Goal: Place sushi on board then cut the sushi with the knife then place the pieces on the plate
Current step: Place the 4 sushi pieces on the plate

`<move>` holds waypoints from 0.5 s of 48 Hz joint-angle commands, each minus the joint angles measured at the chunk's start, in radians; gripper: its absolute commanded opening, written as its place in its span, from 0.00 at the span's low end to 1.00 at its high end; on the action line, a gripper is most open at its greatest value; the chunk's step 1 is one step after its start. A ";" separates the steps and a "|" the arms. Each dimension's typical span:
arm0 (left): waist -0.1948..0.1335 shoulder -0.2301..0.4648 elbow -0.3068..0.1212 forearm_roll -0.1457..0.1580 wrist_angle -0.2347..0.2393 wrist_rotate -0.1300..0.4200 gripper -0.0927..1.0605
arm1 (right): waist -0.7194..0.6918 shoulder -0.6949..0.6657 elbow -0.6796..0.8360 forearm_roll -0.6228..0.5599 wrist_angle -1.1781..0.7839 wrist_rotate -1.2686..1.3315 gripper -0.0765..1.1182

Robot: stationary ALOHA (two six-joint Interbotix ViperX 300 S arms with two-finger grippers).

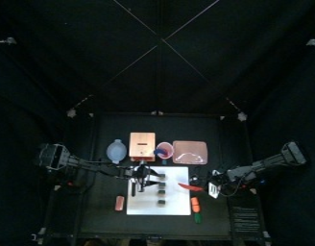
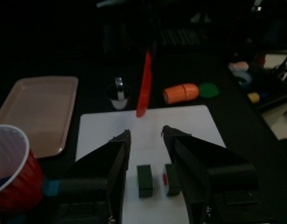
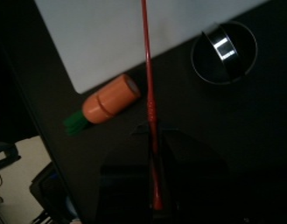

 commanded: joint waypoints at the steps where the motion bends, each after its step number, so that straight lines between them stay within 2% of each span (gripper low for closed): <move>1: 0.011 -0.009 0.009 -0.035 -0.101 0.005 0.73 | -0.003 -0.006 0.009 0.006 -0.002 -0.002 0.26; 7: 0.018 -0.003 0.021 -0.060 -0.143 0.006 0.73 | -0.005 -0.006 0.026 0.006 -0.005 -0.002 0.31; 24: 0.021 0.028 0.009 -0.066 -0.149 0.006 0.73 | 0.003 -0.011 0.025 0.021 0.029 -0.002 0.57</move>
